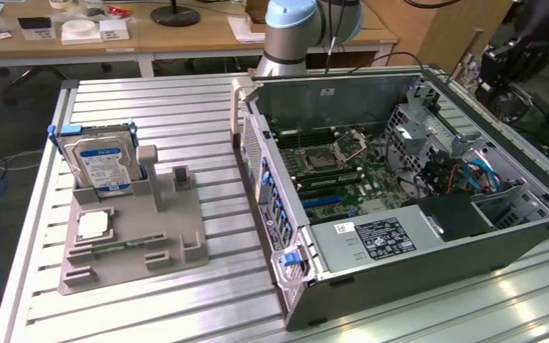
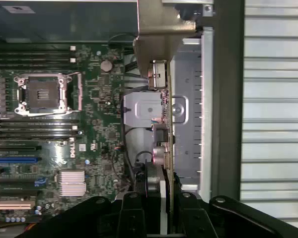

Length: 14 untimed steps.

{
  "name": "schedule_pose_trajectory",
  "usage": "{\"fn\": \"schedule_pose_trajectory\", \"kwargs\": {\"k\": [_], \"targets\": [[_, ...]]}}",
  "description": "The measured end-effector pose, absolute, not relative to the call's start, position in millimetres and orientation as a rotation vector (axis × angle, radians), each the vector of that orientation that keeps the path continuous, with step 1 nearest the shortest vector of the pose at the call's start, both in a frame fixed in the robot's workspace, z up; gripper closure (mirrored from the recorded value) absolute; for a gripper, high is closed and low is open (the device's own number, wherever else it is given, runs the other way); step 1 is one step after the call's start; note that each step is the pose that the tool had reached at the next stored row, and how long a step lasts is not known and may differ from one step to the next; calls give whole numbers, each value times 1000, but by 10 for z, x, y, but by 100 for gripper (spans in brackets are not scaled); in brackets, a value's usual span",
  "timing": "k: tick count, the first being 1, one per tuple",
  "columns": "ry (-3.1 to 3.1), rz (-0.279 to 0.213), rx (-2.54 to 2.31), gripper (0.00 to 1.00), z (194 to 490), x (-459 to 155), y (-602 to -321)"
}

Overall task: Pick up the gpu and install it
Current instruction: 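Pick up the gpu and move the gpu toward the slot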

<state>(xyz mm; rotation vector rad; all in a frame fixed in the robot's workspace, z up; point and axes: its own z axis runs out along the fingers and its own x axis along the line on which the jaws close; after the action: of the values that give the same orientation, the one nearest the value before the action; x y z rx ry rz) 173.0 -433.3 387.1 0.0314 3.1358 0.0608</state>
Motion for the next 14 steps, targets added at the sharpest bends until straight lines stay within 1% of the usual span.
{"fn": "schedule_pose_trajectory", "kwargs": {"k": [14], "targets": [[3136, 61, 32, 72, 3871, 1685, -4333]]}}
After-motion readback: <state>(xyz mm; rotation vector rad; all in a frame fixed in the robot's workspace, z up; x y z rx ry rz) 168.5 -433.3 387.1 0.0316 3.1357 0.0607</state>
